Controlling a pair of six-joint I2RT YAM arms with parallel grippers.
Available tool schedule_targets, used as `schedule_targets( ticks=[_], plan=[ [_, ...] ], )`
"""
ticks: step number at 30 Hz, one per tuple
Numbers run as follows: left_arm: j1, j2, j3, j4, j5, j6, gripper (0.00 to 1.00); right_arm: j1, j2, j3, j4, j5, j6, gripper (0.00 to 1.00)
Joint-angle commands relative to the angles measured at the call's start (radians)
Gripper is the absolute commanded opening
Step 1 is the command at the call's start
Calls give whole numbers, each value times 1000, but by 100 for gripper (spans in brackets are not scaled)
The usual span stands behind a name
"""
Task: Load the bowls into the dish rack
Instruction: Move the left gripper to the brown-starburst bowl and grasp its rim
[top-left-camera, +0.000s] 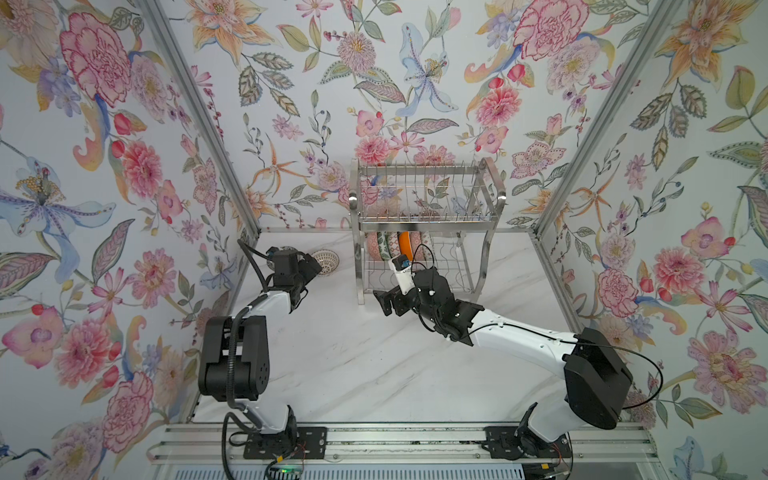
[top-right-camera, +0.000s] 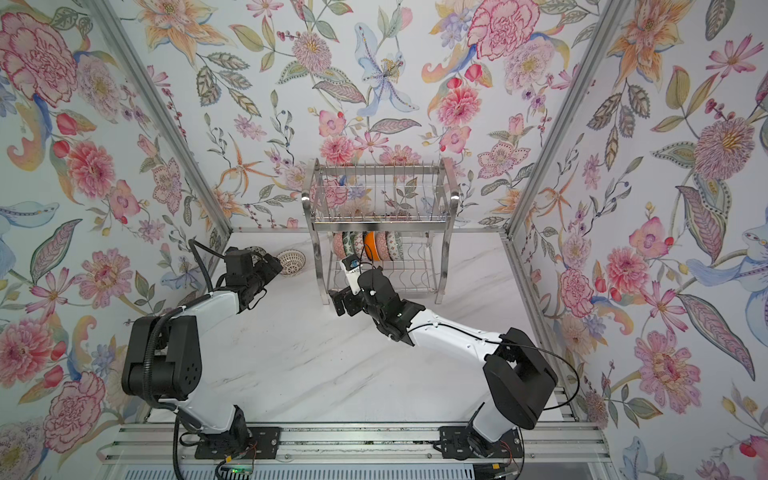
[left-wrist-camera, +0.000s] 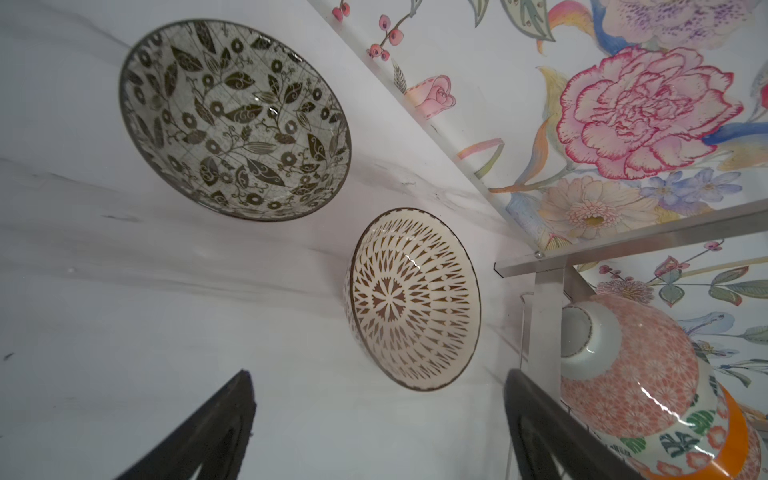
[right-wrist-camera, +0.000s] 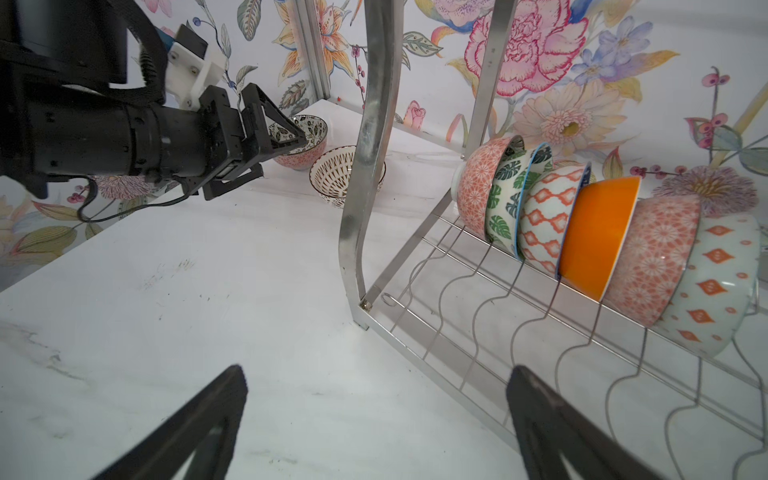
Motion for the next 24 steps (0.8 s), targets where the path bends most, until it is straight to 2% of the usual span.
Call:
schedule_targets(
  ticks=[1, 5, 9, 12, 16, 21, 24],
  plan=[
    [8, 82, 62, 53, 45, -81, 94, -11, 14, 27, -5, -12, -22, 99],
    [7, 173, 130, 51, 53, -89, 92, -36, 15, 13, 4, -48, -7, 99],
    [6, 216, 168, 45, 45, -72, 85, -61, 22, 1, 14, -69, 5, 99],
    [6, 235, 170, 47, 43, -73, 66, -79, 26, -4, 21, -81, 14, 99],
    [7, 253, 173, 52, 46, -56, 45, -107, 31, -11, 35, -103, 36, 99],
    [7, 251, 155, 43, 41, -50, 34, -130, 29, -15, 43, -113, 53, 99],
    [7, 250, 140, 43, 43, -38, 22, -138, 30, -16, 43, -114, 68, 99]
  ],
)
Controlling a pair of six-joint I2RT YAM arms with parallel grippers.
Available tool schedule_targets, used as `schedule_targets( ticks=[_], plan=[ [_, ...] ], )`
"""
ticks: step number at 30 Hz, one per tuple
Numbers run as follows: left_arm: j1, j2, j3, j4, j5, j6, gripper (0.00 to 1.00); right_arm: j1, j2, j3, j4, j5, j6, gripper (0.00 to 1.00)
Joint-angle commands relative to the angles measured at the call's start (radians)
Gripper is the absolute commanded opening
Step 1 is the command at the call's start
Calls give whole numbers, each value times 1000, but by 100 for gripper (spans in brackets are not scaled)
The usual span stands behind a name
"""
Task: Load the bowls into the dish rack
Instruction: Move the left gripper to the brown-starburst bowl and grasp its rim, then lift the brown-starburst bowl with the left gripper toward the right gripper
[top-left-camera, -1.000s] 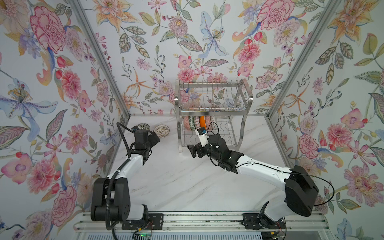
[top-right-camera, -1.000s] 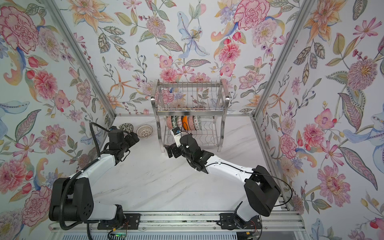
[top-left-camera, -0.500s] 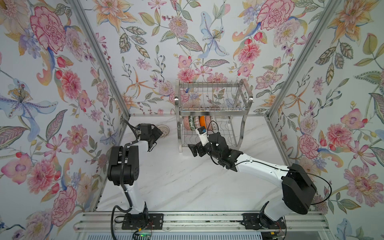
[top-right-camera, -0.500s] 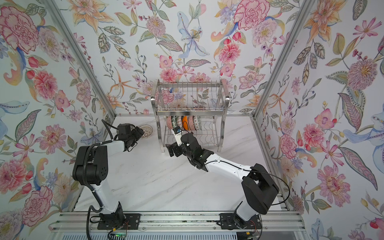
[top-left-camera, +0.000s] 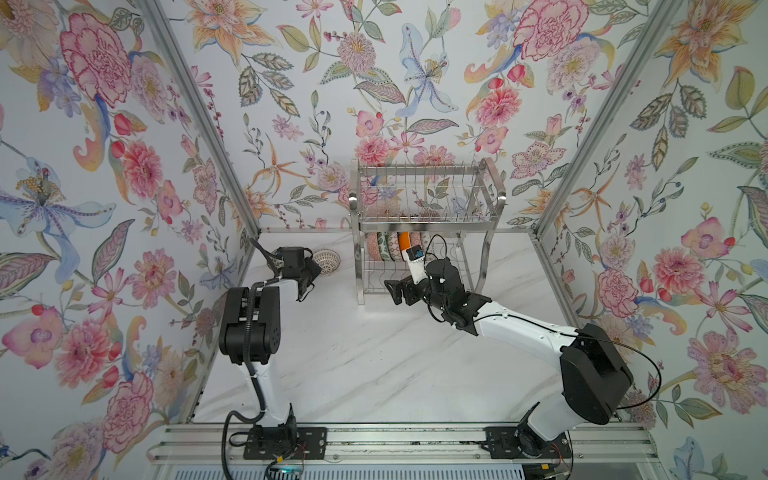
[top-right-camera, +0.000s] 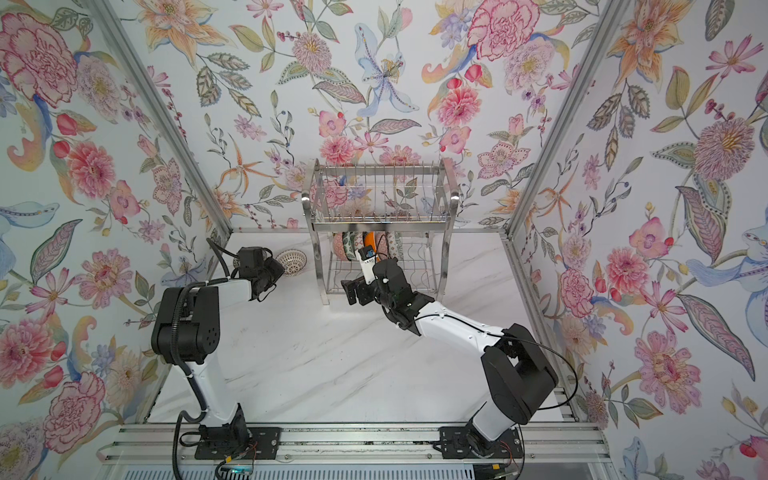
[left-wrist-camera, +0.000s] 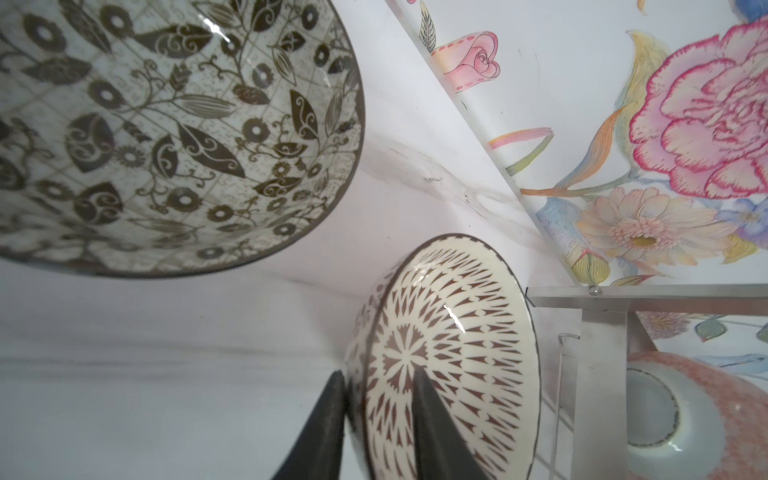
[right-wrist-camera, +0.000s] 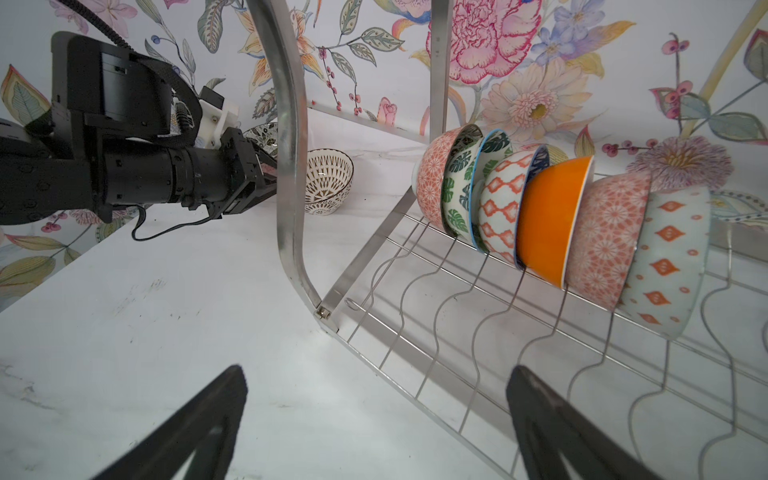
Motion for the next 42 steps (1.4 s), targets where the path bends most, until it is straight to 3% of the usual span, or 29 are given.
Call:
schedule_targets(
  ticks=[1, 4, 7, 17, 34, 38, 42],
  plan=[
    [6, 4, -18, -2, 5, 23, 15, -9, 15, -12, 20, -14, 34, 99],
    [6, -16, -33, 1, 4, 39, 3, -11, 9, -12, 11, -13, 47, 99],
    [6, -46, -42, -13, -2, 58, 0, -8, -3, -20, 8, -7, 55, 99],
    [6, -222, -113, -125, -29, 137, 0, 20, -53, -23, -28, 21, 56, 99],
    [-10, -659, -279, -452, -25, 292, 0, 106, -193, -85, -117, 123, 55, 99],
    [-54, -752, -346, -501, -48, 307, 0, 123, -227, -101, -164, 164, 51, 99],
    [-188, -789, -372, -551, -103, 324, 0, 129, -266, -134, -191, 195, 49, 99]
  ],
)
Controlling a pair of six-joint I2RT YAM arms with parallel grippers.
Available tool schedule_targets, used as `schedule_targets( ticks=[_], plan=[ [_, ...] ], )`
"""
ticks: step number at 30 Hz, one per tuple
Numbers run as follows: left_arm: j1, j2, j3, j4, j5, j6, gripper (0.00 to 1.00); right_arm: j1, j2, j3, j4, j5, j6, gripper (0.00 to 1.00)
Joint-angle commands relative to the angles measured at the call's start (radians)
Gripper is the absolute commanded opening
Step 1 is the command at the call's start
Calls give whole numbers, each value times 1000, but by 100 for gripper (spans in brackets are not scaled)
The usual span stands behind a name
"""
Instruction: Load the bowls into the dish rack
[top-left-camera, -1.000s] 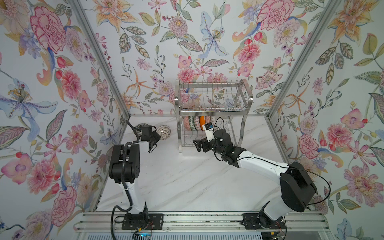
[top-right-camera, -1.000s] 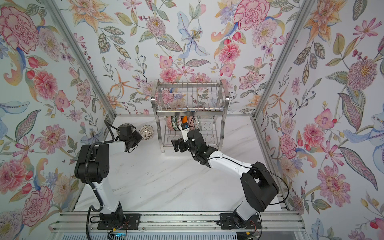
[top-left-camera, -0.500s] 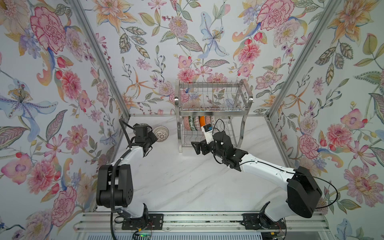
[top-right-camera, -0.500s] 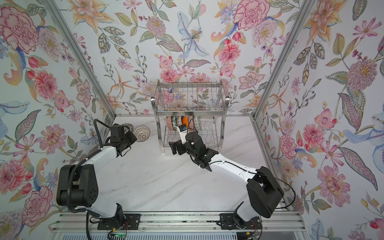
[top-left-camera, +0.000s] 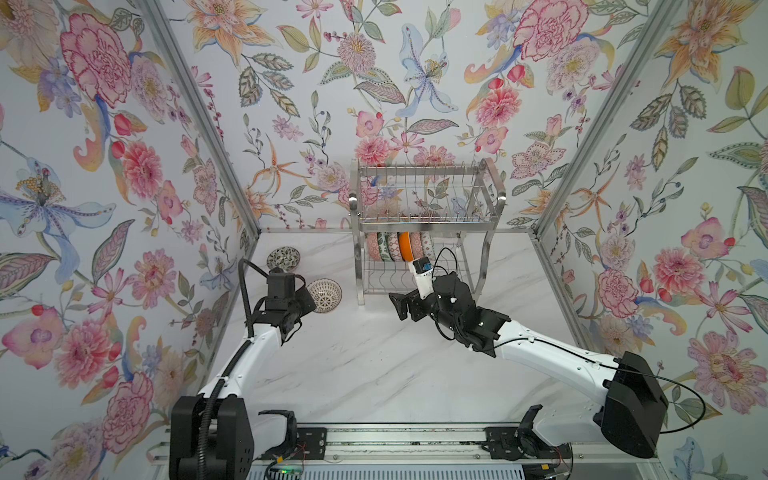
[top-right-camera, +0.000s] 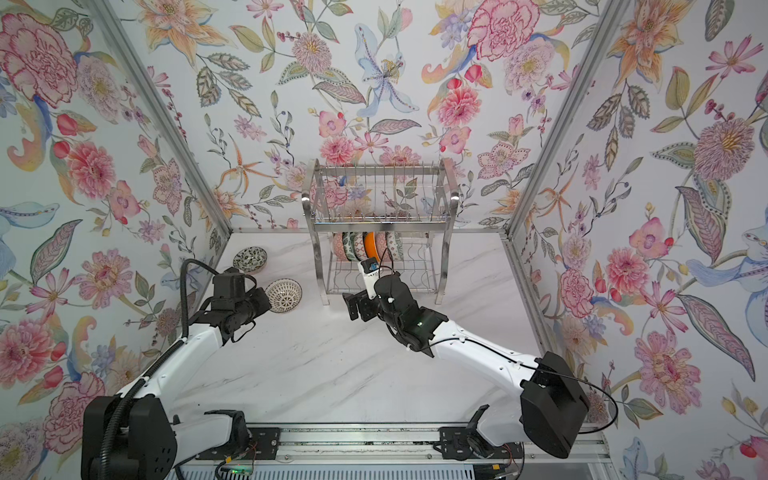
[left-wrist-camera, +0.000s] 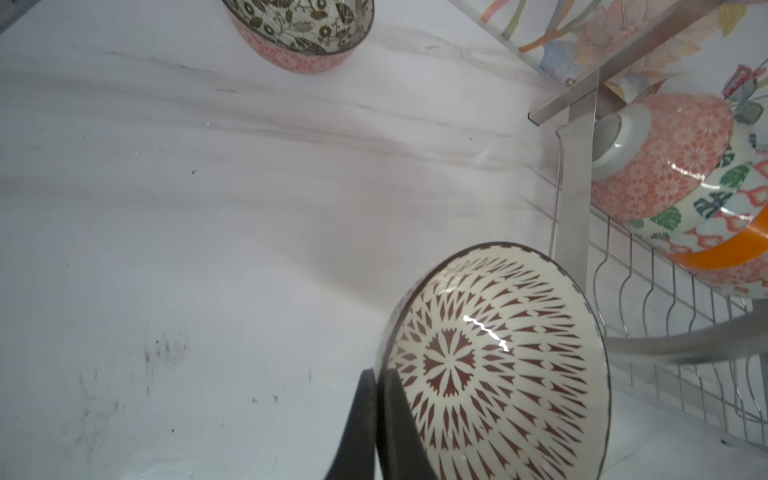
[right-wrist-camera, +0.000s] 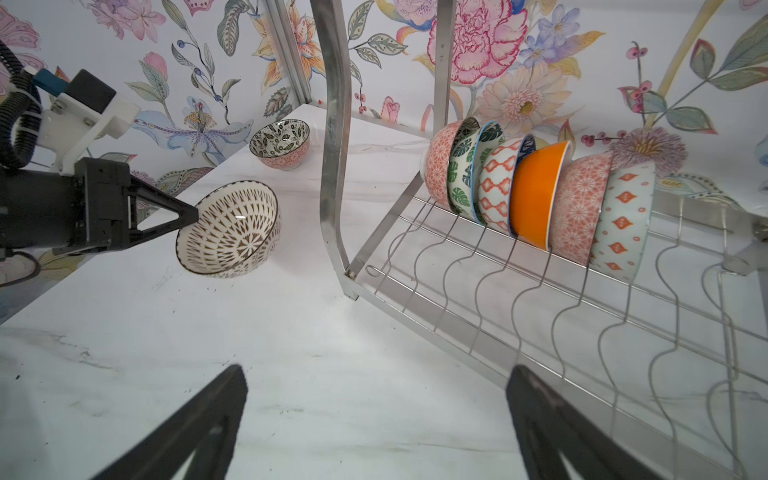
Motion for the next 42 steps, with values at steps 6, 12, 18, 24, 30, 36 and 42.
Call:
schedule_targets(
  ticks=[6, 12, 18, 24, 30, 36, 42],
  plan=[
    [-272, 3, -20, -21, -89, -10, 0, 7, -36, -42, -140, 100, 7, 99],
    [-414, 81, -13, 73, -93, -87, 0, 4, -98, -109, -149, 136, 14, 99],
    [-541, 236, 103, 116, -131, -98, 0, -24, -124, -147, -171, 139, 30, 99],
    [-595, 355, 220, 132, -127, -90, 0, -68, -145, -157, -192, 126, 52, 99],
    [-624, 486, 326, 122, -119, -64, 0, -110, -156, -161, -214, 103, 55, 99],
    [-630, 544, 365, 123, -102, -57, 0, -135, -157, -168, -210, 79, 66, 99],
    [-632, 560, 377, 128, -98, -50, 7, -146, -139, -168, -205, 67, 67, 99]
  ],
)
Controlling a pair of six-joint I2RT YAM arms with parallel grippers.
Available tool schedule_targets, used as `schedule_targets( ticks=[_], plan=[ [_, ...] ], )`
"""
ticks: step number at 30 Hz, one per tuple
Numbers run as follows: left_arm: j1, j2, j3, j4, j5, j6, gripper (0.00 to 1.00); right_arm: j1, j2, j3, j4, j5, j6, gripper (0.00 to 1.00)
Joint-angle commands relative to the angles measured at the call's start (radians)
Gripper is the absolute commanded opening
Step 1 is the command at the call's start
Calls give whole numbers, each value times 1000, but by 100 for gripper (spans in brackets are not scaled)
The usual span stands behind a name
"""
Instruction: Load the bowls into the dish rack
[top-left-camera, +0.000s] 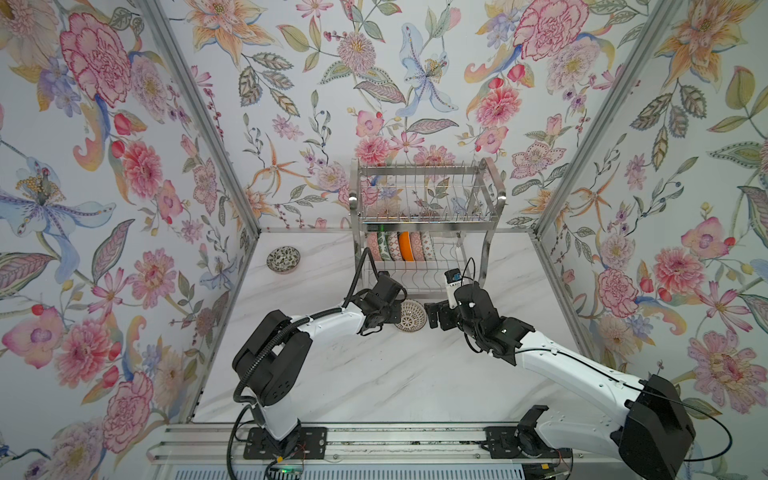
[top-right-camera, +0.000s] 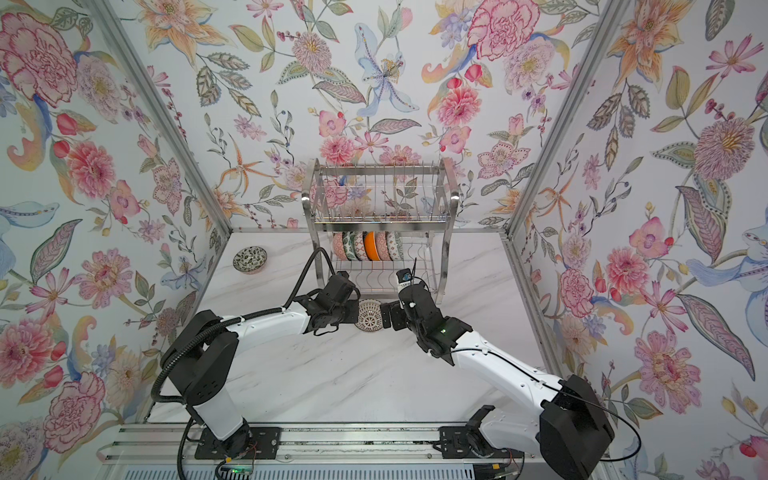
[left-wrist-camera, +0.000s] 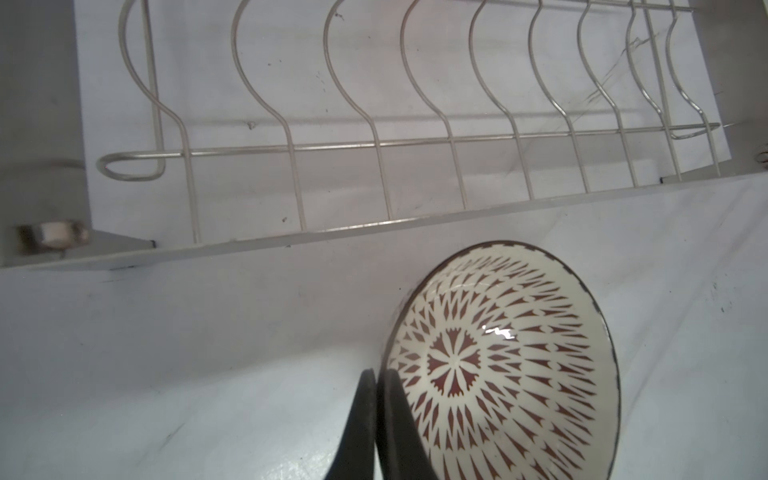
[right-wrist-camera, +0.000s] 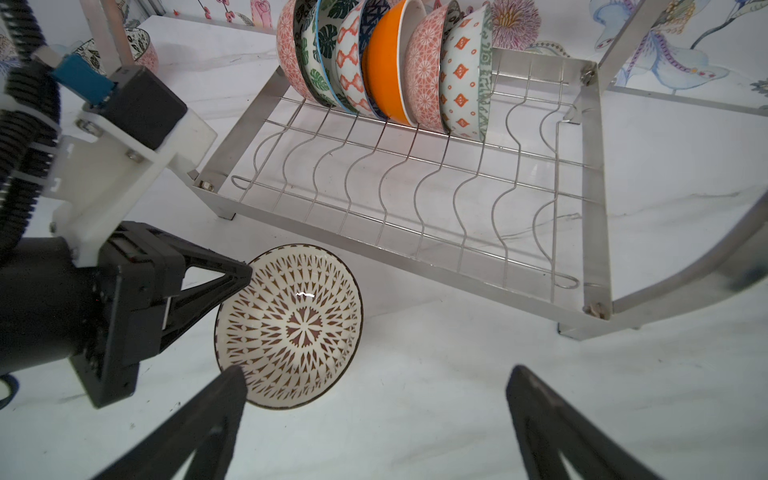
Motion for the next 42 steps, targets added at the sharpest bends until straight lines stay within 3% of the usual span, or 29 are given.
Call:
schedule_targets(
  ticks=[1, 10, 15, 24, 29, 31, 33, 37, 42],
  plan=[
    [-11, 13, 46, 31, 0, 16, 8, -7, 3, -14, -8, -17, 16, 99],
    [-10, -2, 50, 23, -7, 39, 30, -10, 7, -13, -4, -23, 24, 99],
    [-5, -28, 43, 15, -2, 50, 36, -10, 13, -7, -10, -27, 39, 99],
    [45, -241, -51, -21, -60, 103, 44, 16, 18, 10, -25, -28, 77, 99],
    [130, -414, -171, 15, -43, 103, 60, 63, 50, 37, -35, 2, 88, 99],
    [171, -489, -224, 29, -37, 105, 79, 84, 75, 54, -42, 13, 96, 99],
    [222, -552, -272, 44, -7, 93, 99, 105, 98, 68, -43, 24, 105, 99],
    [330, -644, -356, 60, 84, 57, 99, 149, 165, 112, -56, 39, 130, 99],
    [462, -689, -508, 220, 336, -50, 99, 210, 273, 192, -102, 71, 163, 99]
  ],
)
